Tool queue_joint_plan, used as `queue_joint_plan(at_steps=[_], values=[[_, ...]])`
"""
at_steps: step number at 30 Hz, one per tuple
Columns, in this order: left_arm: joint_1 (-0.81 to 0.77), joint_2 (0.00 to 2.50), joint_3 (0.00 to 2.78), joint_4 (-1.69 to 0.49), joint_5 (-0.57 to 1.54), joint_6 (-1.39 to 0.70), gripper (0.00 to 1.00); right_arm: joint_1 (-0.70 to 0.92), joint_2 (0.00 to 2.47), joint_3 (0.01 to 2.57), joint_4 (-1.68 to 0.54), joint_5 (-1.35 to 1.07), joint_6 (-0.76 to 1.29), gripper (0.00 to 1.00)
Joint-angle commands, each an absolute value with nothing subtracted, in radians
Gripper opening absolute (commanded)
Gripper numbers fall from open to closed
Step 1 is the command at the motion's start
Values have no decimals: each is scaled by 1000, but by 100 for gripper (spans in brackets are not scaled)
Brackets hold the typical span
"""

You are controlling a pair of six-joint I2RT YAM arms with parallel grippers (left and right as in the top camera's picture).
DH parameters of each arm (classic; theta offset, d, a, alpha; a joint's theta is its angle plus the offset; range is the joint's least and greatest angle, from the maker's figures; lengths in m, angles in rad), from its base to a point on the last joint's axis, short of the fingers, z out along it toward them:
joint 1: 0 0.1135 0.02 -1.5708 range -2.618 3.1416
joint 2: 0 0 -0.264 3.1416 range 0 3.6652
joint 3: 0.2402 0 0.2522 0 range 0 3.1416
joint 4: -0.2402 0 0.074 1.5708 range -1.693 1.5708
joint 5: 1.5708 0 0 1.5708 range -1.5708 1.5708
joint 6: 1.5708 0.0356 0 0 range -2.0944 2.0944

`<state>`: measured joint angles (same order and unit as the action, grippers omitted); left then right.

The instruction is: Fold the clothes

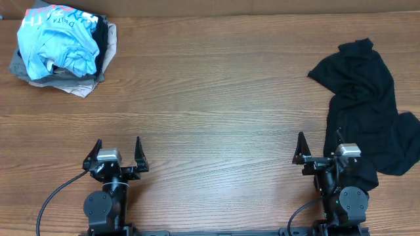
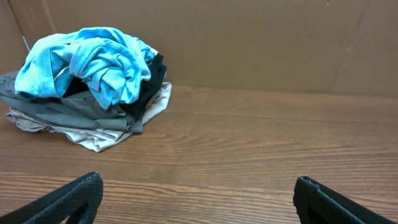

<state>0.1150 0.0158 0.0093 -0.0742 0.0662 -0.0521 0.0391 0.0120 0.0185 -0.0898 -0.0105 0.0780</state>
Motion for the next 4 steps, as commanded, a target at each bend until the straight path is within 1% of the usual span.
queue_joint_plan(at_steps=[1,4], values=[[111,4,5,-75,52,-60,100,35,3,8,-84,-1,81,100],[111,4,5,-75,52,-60,100,35,3,8,-84,-1,81,100]])
